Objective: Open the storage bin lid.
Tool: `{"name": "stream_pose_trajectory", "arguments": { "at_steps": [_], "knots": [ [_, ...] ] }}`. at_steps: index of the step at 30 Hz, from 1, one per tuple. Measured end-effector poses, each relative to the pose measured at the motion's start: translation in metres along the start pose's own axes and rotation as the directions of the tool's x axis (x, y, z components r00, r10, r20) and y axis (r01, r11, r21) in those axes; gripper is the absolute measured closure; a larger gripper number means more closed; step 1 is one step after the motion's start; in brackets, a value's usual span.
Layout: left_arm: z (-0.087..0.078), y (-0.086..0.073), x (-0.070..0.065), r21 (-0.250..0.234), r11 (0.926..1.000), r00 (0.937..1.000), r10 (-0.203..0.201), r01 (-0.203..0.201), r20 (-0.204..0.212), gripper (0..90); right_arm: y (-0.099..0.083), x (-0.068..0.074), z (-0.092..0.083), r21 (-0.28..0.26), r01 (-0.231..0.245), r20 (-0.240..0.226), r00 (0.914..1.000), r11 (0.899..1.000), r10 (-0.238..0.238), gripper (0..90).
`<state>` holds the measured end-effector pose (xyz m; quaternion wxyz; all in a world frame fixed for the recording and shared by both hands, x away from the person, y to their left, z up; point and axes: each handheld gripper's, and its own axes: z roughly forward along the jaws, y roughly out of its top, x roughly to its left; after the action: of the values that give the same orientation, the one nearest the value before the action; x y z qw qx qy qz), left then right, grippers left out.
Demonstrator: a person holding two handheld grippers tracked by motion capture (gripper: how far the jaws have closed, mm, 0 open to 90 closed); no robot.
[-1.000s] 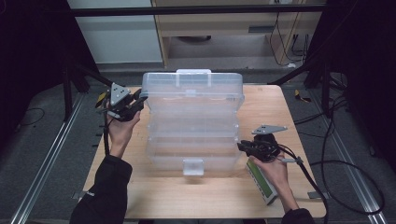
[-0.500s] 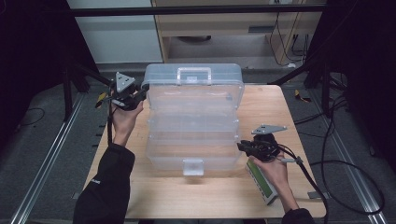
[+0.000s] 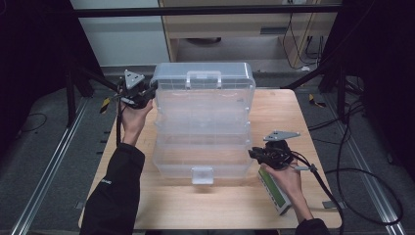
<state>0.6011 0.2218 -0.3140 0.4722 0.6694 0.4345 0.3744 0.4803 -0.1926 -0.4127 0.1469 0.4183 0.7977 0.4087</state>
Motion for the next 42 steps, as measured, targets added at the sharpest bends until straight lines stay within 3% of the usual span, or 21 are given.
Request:
{"name": "stream_pose_trajectory", "arguments": {
  "at_steps": [7,15,25,42],
  "knots": [
    [0.008,0.001,0.003,0.000,1.0000,0.9999,-0.008,0.008,0.007,77.3,0.000,0.000,0.000,0.001,0.001,0.001,1.0000,1.000,-0.001,75.6],
    [0.020,0.005,0.003,0.014,0.9999,0.9998,0.002,-0.002,-0.018,77.4,0.000,-0.001,0.000,0.001,0.008,-0.002,1.0000,1.000,-0.008,75.4],
    [0.038,0.007,0.006,0.029,0.9993,0.9995,-0.021,0.022,-0.025,77.8,0.000,0.000,0.000,0.002,0.013,0.000,0.9999,1.000,-0.013,75.1],
    [0.067,0.008,0.010,0.067,0.9976,0.9983,-0.014,0.018,-0.057,76.9,0.001,0.000,0.001,0.003,0.016,0.001,0.9999,1.000,-0.016,75.1]
  ]
}}
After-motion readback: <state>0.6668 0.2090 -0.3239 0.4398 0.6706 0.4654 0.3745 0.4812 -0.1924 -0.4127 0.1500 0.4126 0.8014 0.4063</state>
